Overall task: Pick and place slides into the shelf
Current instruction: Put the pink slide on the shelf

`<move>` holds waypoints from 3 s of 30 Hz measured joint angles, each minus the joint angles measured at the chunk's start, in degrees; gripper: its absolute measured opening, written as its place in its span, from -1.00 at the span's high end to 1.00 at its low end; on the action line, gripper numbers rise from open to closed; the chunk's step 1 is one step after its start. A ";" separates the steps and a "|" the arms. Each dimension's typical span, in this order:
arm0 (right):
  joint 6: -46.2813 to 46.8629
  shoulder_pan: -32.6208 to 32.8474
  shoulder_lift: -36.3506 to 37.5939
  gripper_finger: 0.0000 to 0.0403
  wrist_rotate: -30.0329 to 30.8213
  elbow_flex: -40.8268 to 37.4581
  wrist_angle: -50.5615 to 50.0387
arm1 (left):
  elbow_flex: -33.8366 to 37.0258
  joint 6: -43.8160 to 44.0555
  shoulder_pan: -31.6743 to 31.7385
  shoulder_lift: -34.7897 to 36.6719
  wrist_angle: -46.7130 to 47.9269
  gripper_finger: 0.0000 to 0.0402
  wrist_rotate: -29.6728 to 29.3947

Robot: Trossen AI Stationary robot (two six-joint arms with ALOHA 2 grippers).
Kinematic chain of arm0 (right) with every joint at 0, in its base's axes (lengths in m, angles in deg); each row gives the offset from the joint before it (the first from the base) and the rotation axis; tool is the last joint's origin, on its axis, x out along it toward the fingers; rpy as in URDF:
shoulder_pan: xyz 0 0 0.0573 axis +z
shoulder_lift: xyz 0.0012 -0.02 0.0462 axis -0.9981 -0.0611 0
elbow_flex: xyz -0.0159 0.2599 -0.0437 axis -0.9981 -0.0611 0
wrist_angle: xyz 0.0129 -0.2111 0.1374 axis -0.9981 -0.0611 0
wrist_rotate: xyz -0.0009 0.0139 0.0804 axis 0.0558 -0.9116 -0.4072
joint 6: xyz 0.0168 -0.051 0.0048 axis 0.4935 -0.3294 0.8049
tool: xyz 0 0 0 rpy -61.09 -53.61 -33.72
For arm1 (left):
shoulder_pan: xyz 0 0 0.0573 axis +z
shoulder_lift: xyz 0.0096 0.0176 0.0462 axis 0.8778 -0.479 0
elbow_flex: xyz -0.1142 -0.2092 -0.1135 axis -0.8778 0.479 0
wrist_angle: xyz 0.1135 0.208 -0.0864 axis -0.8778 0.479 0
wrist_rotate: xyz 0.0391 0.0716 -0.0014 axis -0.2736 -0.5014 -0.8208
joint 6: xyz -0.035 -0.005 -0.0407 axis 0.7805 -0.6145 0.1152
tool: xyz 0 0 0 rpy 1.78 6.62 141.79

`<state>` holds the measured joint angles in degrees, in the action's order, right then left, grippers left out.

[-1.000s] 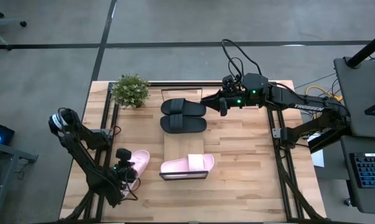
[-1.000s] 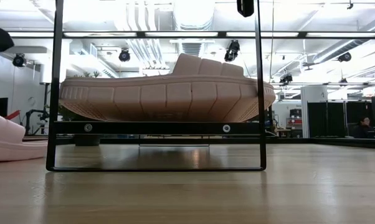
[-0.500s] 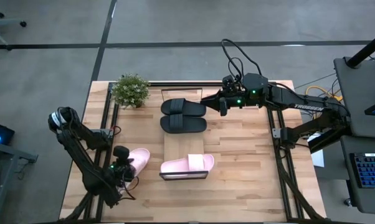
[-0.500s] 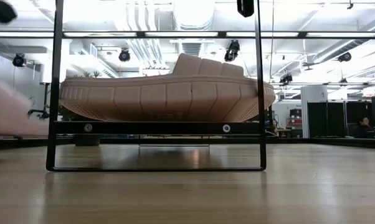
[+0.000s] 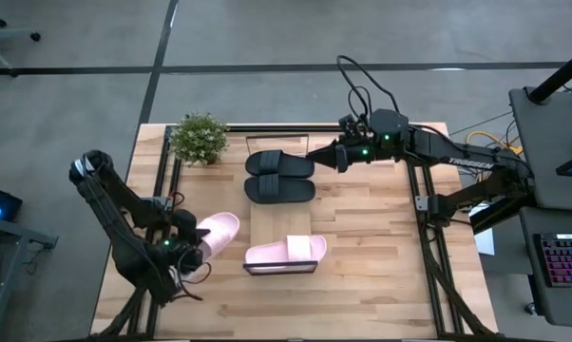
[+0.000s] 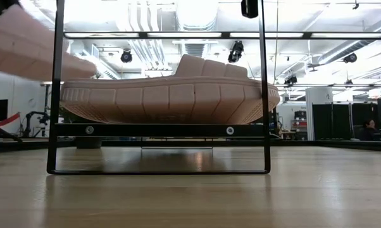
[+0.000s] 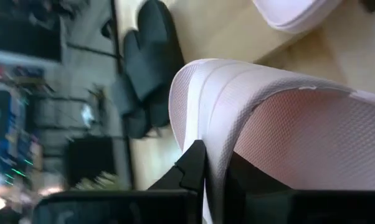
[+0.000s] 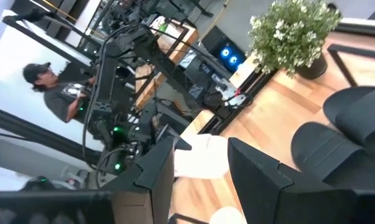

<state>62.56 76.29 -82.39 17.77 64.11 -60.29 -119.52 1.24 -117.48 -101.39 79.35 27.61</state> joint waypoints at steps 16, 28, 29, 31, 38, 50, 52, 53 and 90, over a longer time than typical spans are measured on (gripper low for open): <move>7.53 -1.57 0.09 0.30 -4.88 0.00 0.54 | -4.59 -28.20 12.07 7.27 -4.33 0.96 -15.93; 9.69 -1.41 0.92 0.30 -7.39 0.00 5.73 | -3.12 -63.85 16.98 12.96 -37.84 0.96 -13.87; 9.80 -1.43 1.03 0.30 -7.62 0.00 6.13 | -3.08 -65.29 17.44 13.08 -39.39 0.96 -12.56; 9.96 -1.23 1.05 0.30 -7.79 0.00 6.27 | -3.08 -66.90 18.64 13.20 -41.11 0.96 -9.76; 10.89 0.46 -0.10 0.30 -8.85 0.00 6.21 | -2.88 -73.37 22.77 12.20 -43.28 0.96 -3.92; 11.61 2.45 -0.42 0.30 -9.82 0.00 5.71 | -2.09 -88.06 30.89 11.57 -58.50 0.96 1.91; 11.69 2.50 -0.42 0.30 -9.87 0.00 4.41 | -2.09 -90.36 32.10 11.57 -61.07 0.96 2.51; 11.71 2.75 -0.42 0.30 -9.85 0.00 3.88 | -2.09 -91.57 32.64 11.57 -61.95 0.96 2.73; 9.79 4.32 -0.42 0.30 -7.52 -2.66 -3.34 | -4.85 -96.18 39.61 9.68 -66.44 0.96 12.92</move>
<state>72.34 80.61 -82.80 10.25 61.45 -63.64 -124.37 -94.94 -77.87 -91.71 12.91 40.52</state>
